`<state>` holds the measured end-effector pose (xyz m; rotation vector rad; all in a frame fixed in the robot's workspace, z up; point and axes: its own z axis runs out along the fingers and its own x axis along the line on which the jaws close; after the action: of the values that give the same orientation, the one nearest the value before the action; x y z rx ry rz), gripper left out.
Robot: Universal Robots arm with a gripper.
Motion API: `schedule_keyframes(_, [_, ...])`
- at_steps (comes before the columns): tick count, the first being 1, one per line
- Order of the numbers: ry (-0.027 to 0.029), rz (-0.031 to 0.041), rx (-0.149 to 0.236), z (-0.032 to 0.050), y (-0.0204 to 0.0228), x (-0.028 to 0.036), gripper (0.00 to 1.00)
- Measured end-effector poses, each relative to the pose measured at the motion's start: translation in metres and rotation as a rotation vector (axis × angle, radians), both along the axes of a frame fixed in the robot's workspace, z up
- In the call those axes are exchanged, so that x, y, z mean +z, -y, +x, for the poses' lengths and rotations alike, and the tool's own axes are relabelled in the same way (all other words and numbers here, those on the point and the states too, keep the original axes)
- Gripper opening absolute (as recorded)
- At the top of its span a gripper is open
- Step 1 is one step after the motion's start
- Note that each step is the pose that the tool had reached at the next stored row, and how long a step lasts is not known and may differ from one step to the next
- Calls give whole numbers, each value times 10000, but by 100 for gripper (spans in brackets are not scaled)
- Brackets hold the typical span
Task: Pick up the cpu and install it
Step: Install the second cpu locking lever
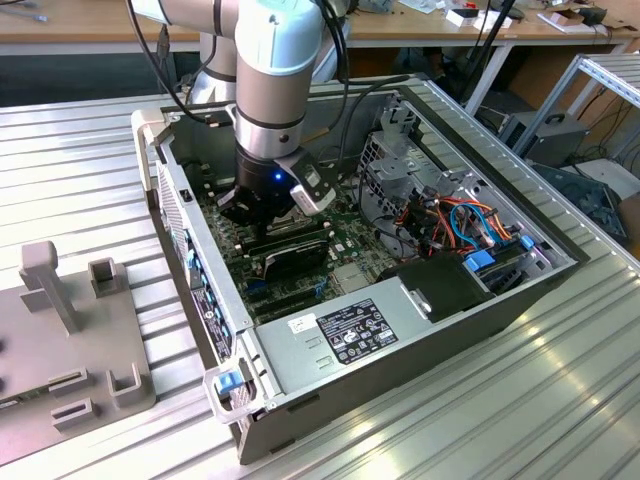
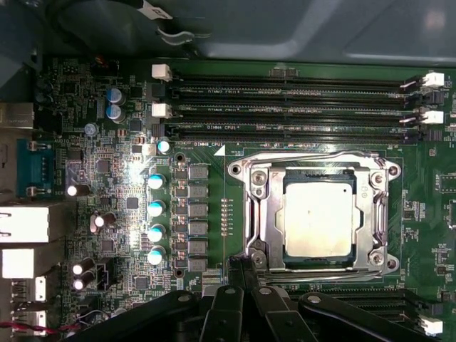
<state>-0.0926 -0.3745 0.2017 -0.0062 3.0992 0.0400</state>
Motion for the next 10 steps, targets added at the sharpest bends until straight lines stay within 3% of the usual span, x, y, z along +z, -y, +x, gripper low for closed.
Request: schedule_keyframes(10, [-14,-36,0,28,6,6,11])
